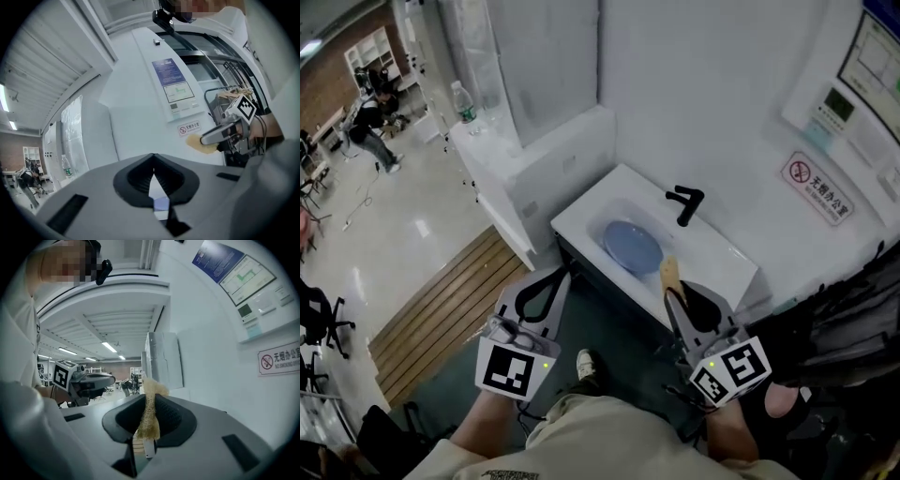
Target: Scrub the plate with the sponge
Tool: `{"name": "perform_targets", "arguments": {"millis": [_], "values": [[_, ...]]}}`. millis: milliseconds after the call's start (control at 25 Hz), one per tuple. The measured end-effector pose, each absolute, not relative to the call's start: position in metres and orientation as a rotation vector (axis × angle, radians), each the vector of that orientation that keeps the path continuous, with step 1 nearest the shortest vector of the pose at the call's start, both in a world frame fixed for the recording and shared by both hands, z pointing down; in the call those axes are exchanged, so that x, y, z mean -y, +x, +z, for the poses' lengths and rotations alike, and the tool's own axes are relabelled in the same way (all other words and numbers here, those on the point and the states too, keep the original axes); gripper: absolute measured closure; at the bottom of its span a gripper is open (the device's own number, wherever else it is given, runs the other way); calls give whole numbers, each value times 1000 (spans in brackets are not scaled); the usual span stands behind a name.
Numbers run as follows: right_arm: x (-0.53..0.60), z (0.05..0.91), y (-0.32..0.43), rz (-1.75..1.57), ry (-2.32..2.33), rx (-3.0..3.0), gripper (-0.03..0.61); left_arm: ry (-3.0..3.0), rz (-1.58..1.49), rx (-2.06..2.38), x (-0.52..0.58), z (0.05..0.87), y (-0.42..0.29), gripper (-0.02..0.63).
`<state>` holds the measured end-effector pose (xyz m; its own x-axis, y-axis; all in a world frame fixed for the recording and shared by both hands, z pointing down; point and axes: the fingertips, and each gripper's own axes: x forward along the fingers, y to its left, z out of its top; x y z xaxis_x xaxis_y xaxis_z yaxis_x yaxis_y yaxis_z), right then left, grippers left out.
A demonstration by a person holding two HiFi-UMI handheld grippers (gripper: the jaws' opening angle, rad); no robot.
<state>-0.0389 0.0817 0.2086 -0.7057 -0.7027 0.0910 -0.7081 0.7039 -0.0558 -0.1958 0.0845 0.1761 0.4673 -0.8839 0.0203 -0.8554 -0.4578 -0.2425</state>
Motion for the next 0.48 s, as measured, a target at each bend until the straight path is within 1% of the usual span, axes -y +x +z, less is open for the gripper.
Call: {"name": "perform_targets", "arguments": {"millis": [200,480], "values": [[-32,206,-68,153,1184,2838,509,-2541,-233,-1467,-31,179,-218,607],[9,222,-70,239,1225,2799,509,-2597,-257,-1460,8,195,-226,607]]}}
